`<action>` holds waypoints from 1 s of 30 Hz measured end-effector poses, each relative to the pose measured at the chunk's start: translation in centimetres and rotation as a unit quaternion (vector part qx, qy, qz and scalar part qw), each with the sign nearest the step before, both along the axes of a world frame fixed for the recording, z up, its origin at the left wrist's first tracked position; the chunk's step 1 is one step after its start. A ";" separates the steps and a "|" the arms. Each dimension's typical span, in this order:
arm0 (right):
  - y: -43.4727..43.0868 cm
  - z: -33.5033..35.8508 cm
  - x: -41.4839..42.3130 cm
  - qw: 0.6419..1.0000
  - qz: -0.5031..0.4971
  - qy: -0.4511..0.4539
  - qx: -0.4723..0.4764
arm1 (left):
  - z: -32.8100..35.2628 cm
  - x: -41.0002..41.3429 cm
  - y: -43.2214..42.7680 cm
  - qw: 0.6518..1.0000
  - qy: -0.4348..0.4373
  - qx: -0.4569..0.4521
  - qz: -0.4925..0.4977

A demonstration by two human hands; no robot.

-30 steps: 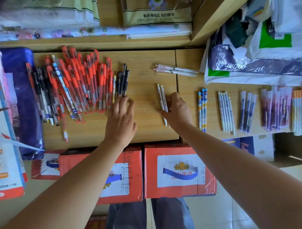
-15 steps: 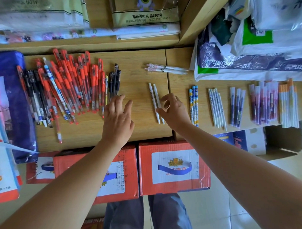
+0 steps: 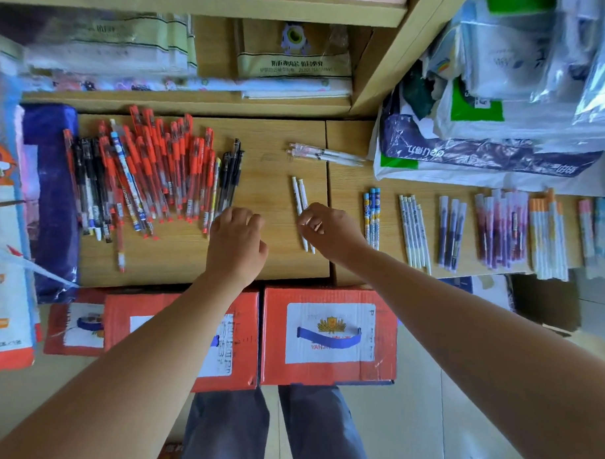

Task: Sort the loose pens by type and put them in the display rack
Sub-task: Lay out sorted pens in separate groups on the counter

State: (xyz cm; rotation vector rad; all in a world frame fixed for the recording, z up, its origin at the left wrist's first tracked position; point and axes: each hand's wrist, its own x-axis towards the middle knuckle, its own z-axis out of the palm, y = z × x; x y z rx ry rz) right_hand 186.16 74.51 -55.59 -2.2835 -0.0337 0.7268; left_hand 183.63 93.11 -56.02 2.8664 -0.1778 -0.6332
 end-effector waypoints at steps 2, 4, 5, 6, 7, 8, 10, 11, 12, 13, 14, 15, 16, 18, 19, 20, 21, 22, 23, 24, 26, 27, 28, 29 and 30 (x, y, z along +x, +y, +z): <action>1.1 -0.1 0.2 1.000 0.013 0.006 0.007 | 0.1 -0.5 1.3 1.000 0.002 -0.002 0.026; 2.6 -0.3 0.3 1.000 0.018 0.012 0.013 | -0.1 -0.9 2.8 0.999 0.011 0.002 0.046; 3.4 -0.5 0.3 1.000 0.024 0.014 0.011 | -0.2 -1.0 3.6 0.998 0.015 0.003 0.053; 4.2 -0.7 0.3 0.999 0.029 0.017 0.006 | -0.3 -1.2 4.5 0.998 0.014 0.002 0.059; 5.1 -0.9 0.4 0.999 0.032 0.020 0.000 | -0.4 -1.3 5.3 0.998 0.012 0.000 0.063; 6.0 -1.1 0.4 0.999 0.034 0.023 -0.004 | -0.5 -1.4 6.2 0.998 0.009 -0.003 0.065; 7.9 -1.5 0.5 0.999 0.036 0.025 -0.015 | -0.7 -1.5 8.1 0.998 0.007 -0.001 0.058; 8.9 -1.8 0.6 0.999 0.038 0.025 -0.020 | -0.9 -1.5 9.0 0.999 0.011 0.001 0.052; 9.9 -2.0 0.7 0.999 0.040 0.027 -0.026 | -1.1 -1.4 10.0 0.999 0.019 0.001 0.046; 10.9 -2.3 0.8 0.998 0.040 0.028 -0.030 | -1.2 -1.4 10.9 0.999 0.026 0.001 0.039; 11.9 -2.5 0.9 0.998 0.039 0.026 -0.033 | -1.4 -1.2 11.7 0.999 0.029 -0.001 0.032; 12.8 -2.9 1.1 0.998 0.041 0.021 -0.039 | -1.6 -1.1 12.4 0.999 0.031 -0.005 0.025; 13.6 -3.2 1.2 0.998 0.042 0.015 -0.048 | -1.7 -1.0 13.0 0.999 0.031 -0.012 0.017; 14.7 -4.0 1.6 0.996 0.034 0.000 -0.080 | -2.1 -0.8 13.8 1.000 0.015 -0.027 0.001; 15.1 -4.3 1.8 0.995 0.024 -0.008 -0.096 | -2.2 -0.8 14.1 0.999 -0.002 -0.036 -0.009; 15.3 -4.4 2.0 0.994 0.012 -0.015 -0.110 | -2.3 -0.6 14.4 0.998 -0.021 -0.048 -0.016; 15.5 -4.6 2.2 0.992 0.000 -0.023 -0.122 | -2.5 -0.5 14.6 0.997 -0.042 -0.063 -0.019; 15.6 -4.7 2.4 0.991 -0.007 -0.031 -0.133 | -2.7 -0.4 14.9 0.995 -0.062 -0.076 -0.019; 15.7 -4.8 2.6 0.989 -0.009 -0.038 -0.141 | -2.8 -0.3 15.2 0.993 -0.078 -0.085 -0.018; 15.8 -4.7 2.8 0.988 -0.006 -0.044 -0.147 | -2.8 -0.1 15.6 0.992 -0.092 -0.087 -0.015; 16.1 -4.6 3.3 0.988 -0.010 -0.051 -0.145 | -2.8 0.2 16.5 0.990 -0.114 -0.084 0.002; 16.2 -4.7 3.6 0.989 -0.020 -0.055 -0.138 | -2.8 0.4 16.9 0.989 -0.122 -0.080 0.016; 16.4 -4.6 3.9 0.990 -0.032 -0.062 -0.125 | -2.8 0.6 17.2 0.988 -0.130 -0.075 0.031; 16.7 -4.5 4.3 0.990 -0.040 -0.073 -0.111 | -2.7 0.9 17.5 0.987 -0.134 -0.070 0.047; 17.2 -4.5 4.6 0.990 -0.040 -0.088 -0.099 | -2.7 1.1 17.8 0.987 -0.131 -0.066 0.065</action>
